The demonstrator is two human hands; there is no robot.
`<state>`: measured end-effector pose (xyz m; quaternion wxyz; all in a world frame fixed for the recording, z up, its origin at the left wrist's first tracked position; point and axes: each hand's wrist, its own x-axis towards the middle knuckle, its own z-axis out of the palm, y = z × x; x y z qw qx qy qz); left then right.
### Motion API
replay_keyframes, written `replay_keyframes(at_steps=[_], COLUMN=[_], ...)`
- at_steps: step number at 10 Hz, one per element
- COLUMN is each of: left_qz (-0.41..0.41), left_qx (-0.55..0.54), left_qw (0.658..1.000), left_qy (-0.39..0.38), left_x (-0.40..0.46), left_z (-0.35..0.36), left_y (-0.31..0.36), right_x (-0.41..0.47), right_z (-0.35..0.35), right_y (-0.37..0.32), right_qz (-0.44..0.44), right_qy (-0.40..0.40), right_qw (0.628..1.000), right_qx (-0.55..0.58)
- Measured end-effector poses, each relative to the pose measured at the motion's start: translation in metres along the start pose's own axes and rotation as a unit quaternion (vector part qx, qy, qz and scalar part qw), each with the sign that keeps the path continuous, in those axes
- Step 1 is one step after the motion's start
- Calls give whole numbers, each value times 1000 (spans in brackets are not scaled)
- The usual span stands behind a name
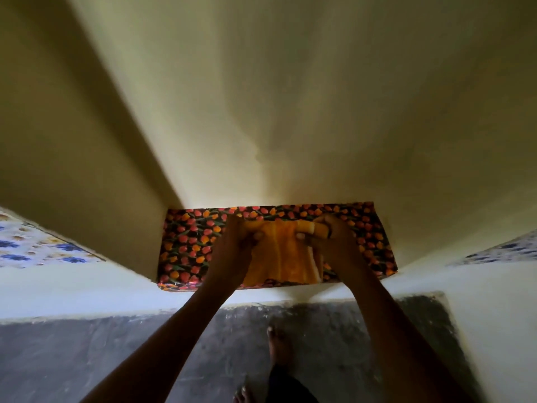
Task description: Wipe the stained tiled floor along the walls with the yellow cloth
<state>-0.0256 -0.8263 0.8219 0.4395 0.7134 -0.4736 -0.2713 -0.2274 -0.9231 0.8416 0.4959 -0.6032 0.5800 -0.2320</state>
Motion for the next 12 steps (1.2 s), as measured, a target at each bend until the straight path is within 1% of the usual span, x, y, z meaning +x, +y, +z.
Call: replay_keyframes(at_steps=[1,2,3,4,5,6,7,8,9,10,11,12], left_qz=[-41,-95,-145,-189,-216,-195,-186,-174,-150,-137,-118,-83], left_qx=[-44,-99,-77,-59,-25,48,130,169,187,140,30,-78], left_qw=[998,988,979,970,963,966,964,961,964,977,992,993], left_qy=[-12,-77,-121,-139,-158,-162,-138,-135,-111,-80,-41,-3], left_x=[31,62,96,117,132,138,138,136,135,141,143,134], left_z=[21,44,71,92,118,138,155,166,168,159,141,113], left_y=[-22,-54,-95,-128,-164,-191,-205,-210,-200,-168,-124,-69], right_x=[45,89,132,162,194,215,228,229,222,202,174,137], right_z=[12,21,30,41,61,80,96,106,107,98,79,64], right_y=[26,53,88,124,159,184,203,211,206,178,136,91], right_qz=[30,92,154,193,203,198,167,139,109,72,71,54], right_qy=[44,77,38,24,33,38,42,55,80,118,144,144], right_qw=[997,983,970,966,969,975,985,984,985,986,987,979], right_qx=[59,140,183,173,136,90,8,-97,-111,-95,6,137])
